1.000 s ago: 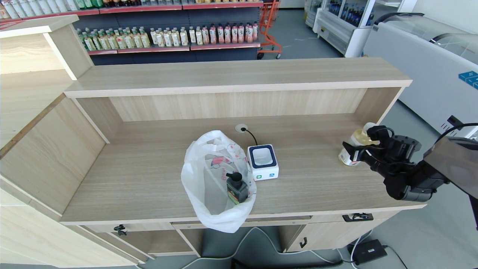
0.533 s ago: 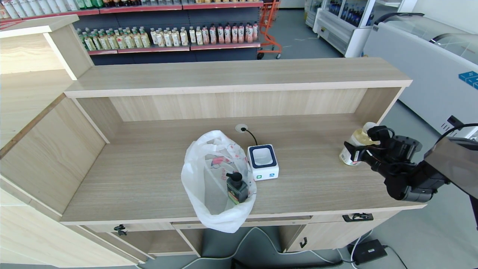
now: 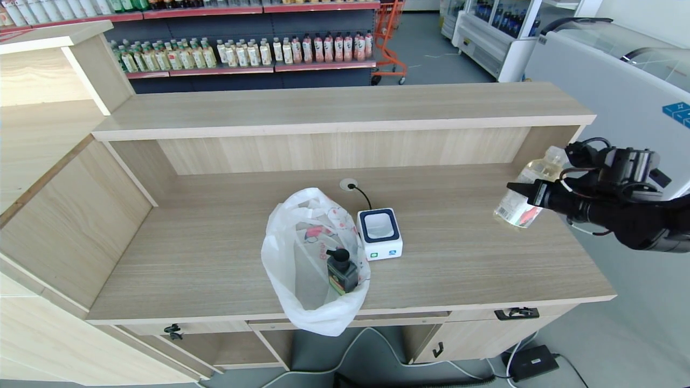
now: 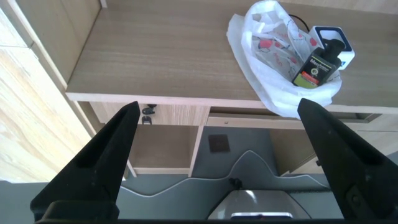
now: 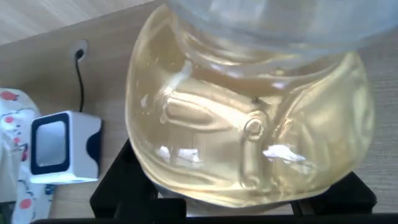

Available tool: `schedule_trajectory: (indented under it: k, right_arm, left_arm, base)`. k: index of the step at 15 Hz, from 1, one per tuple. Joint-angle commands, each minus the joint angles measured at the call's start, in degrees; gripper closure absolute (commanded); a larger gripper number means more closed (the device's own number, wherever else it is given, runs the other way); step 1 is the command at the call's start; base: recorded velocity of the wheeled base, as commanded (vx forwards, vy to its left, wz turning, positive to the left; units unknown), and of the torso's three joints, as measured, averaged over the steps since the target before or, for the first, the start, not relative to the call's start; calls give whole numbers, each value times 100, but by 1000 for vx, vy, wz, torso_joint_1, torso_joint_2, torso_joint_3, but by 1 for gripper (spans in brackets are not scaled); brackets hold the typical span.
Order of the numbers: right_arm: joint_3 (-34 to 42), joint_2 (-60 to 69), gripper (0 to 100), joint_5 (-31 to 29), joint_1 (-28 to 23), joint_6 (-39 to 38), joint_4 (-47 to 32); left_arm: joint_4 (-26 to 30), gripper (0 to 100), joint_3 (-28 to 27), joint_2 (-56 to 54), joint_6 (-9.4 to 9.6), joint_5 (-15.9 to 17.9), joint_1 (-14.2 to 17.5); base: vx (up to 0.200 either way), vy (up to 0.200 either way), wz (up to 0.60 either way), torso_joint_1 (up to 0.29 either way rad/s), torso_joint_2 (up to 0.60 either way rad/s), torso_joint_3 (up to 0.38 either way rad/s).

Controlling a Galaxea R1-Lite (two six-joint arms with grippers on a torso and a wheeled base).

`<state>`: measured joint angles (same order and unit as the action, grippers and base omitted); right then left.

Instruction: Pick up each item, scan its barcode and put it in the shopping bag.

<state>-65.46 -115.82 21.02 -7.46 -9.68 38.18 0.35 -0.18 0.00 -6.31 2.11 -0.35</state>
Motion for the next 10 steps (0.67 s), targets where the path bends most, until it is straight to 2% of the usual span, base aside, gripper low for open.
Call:
schedule_trajectory:
  k: [1, 3, 7, 10]
  right_arm:
    - [245, 1809, 100, 878, 377, -834, -891]
    - [517, 2266, 100, 1370, 790, -1027, -909]
    - [1123, 3039, 100, 1730, 1959, -1097, -891]
    - [1414, 3716, 100, 2346, 2486, -1229, -900]
  left_arm:
    - [0, 0, 1, 0, -1, 0, 0]
    - [0, 0, 1, 0, -1, 0, 0]
    - [0, 0, 1, 0, -1, 0, 0]
    - [0, 0, 1, 0, -1, 0, 0]
  base:
    - [0, 0, 0, 0, 0, 0]
    - [0, 0, 0, 0, 0, 0]
    - [0, 0, 0, 0, 0, 0]
    - [0, 0, 0, 0, 0, 0]
